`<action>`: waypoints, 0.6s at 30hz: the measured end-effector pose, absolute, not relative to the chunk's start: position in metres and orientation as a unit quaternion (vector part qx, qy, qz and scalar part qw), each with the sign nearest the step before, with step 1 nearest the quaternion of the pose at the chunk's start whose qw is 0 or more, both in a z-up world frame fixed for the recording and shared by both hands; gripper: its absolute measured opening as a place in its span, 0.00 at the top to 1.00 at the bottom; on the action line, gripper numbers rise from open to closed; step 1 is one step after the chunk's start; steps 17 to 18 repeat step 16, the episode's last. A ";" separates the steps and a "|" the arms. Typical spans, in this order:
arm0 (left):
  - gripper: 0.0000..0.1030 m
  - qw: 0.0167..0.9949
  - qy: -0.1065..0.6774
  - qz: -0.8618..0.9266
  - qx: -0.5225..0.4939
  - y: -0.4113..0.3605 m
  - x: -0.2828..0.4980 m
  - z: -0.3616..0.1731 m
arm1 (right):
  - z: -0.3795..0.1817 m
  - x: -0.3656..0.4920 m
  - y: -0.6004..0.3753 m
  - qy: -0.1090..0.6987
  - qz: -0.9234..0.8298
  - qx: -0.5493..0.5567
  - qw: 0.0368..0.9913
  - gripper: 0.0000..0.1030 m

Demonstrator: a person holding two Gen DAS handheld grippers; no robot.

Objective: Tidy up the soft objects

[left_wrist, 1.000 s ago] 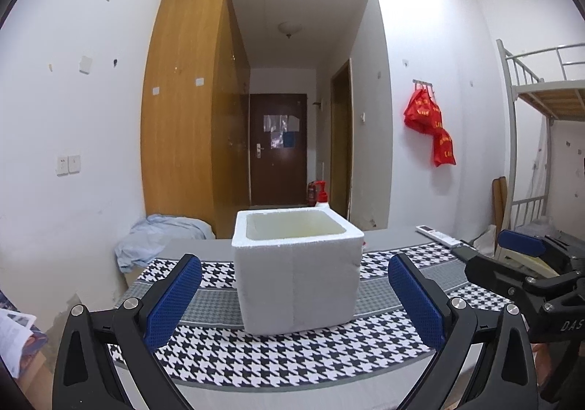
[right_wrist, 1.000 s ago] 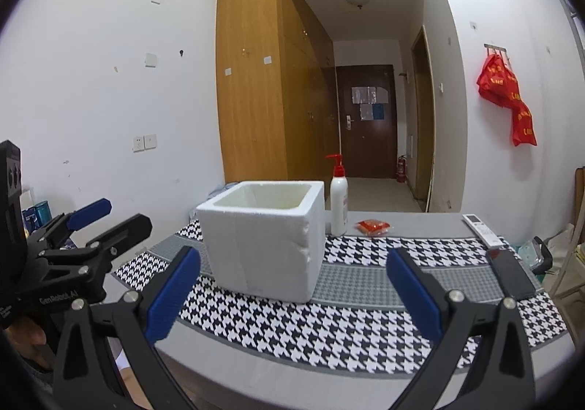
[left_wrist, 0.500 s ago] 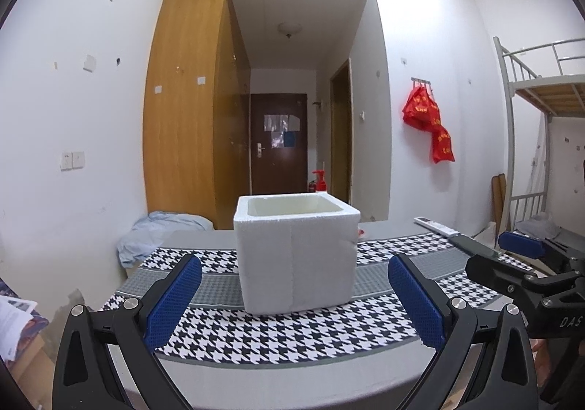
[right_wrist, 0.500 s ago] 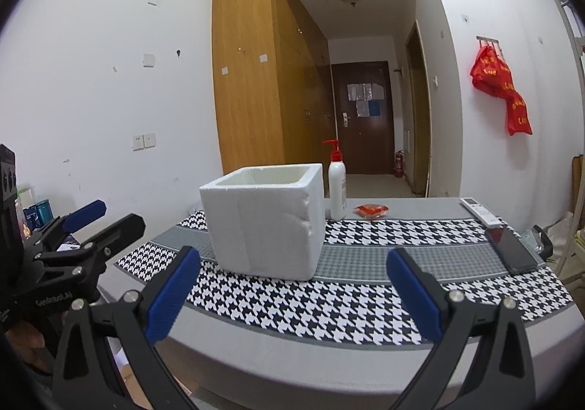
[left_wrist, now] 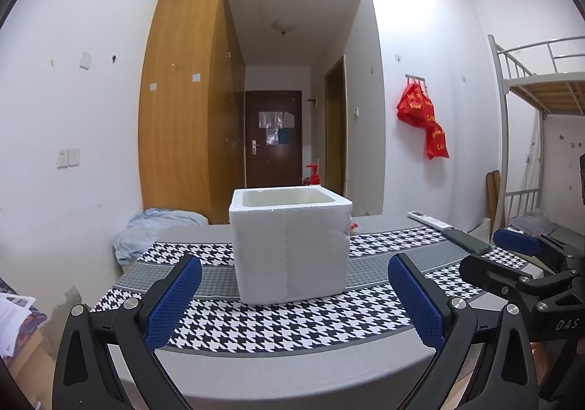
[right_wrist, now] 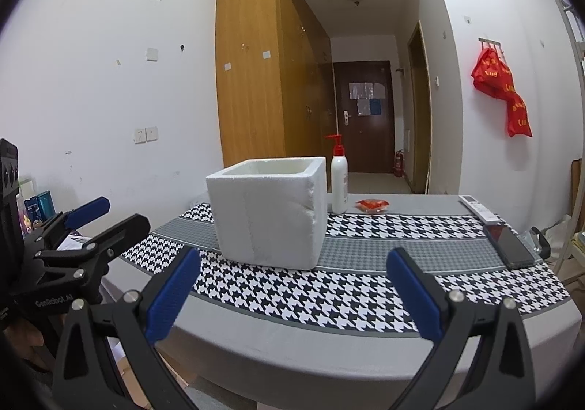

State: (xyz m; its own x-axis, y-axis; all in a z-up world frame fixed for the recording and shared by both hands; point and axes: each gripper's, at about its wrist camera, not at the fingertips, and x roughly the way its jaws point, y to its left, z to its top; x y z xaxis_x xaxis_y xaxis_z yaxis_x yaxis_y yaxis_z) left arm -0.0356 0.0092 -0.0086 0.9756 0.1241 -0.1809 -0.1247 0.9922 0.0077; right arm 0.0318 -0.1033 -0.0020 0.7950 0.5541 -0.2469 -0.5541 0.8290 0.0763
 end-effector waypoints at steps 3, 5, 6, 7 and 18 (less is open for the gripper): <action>0.01 0.994 0.093 0.063 -0.002 0.008 -0.035 -0.009 | -0.003 0.033 -0.105 0.133 0.289 -0.003 0.948 0.00; 0.01 0.994 0.092 0.063 0.000 0.006 -0.035 -0.009 | -0.004 0.032 -0.106 0.133 0.289 0.000 0.948 0.00; 0.01 0.994 0.092 0.063 0.001 0.006 -0.035 -0.009 | -0.003 0.032 -0.107 0.132 0.289 0.002 0.948 0.00; 0.01 0.994 0.092 0.062 0.003 0.004 -0.035 -0.009 | -0.003 0.032 -0.108 0.133 0.289 0.003 0.948 0.00; 0.01 0.994 0.096 0.058 0.007 0.002 -0.035 -0.012 | -0.004 0.032 -0.107 0.135 0.294 0.001 0.946 0.00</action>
